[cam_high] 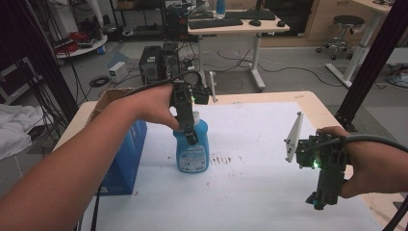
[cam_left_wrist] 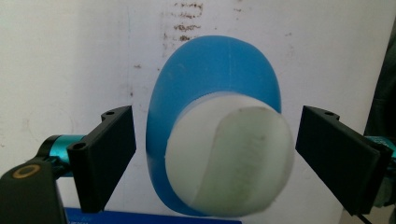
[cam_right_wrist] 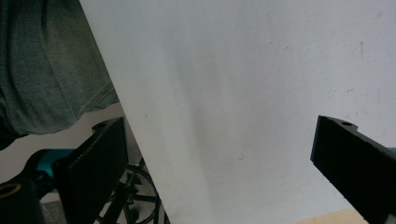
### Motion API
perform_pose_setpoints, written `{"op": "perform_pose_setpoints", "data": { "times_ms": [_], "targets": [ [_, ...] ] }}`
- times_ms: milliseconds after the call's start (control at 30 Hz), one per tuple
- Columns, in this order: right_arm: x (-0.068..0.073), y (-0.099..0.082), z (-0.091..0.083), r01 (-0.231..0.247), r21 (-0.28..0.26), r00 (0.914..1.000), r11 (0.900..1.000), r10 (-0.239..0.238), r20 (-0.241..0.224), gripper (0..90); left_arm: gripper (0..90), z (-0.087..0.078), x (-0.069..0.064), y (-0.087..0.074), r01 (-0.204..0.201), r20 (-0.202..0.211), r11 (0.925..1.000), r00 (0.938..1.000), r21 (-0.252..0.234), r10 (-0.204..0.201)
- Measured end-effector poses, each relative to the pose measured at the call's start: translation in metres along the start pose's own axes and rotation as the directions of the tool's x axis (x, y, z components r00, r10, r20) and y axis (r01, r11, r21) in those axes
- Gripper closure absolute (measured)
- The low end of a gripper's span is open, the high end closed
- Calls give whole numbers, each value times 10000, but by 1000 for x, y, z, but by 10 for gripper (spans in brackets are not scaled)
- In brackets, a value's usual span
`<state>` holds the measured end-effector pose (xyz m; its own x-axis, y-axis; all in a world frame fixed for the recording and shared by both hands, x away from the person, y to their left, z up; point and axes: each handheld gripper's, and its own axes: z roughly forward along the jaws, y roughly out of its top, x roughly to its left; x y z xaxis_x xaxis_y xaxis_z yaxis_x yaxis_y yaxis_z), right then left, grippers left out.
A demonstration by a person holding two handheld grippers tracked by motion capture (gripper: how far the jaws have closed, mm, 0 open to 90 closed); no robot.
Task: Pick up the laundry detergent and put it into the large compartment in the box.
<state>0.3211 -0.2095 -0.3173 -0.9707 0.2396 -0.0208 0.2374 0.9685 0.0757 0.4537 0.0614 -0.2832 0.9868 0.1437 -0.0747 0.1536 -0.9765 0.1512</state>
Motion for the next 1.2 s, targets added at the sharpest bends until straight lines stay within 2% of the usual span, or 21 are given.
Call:
{"op": "perform_pose_setpoints", "data": {
  "times_ms": [333,733,1200],
  "targets": [
    [1,-2,4,-104,24,9999,9999,104,-28,35,123,11,0,7,-245,23,9994,9997,246,244],
    [-1,-3,5,-131,-10,9999,9999,131,5,35,125,14,3,4,-273,-124,9989,9995,381,278],
    [-2,-3,6,-122,21,9999,9999,122,19,35,189,15,2,5,-516,-238,9976,9983,471,528]
  ]
}}
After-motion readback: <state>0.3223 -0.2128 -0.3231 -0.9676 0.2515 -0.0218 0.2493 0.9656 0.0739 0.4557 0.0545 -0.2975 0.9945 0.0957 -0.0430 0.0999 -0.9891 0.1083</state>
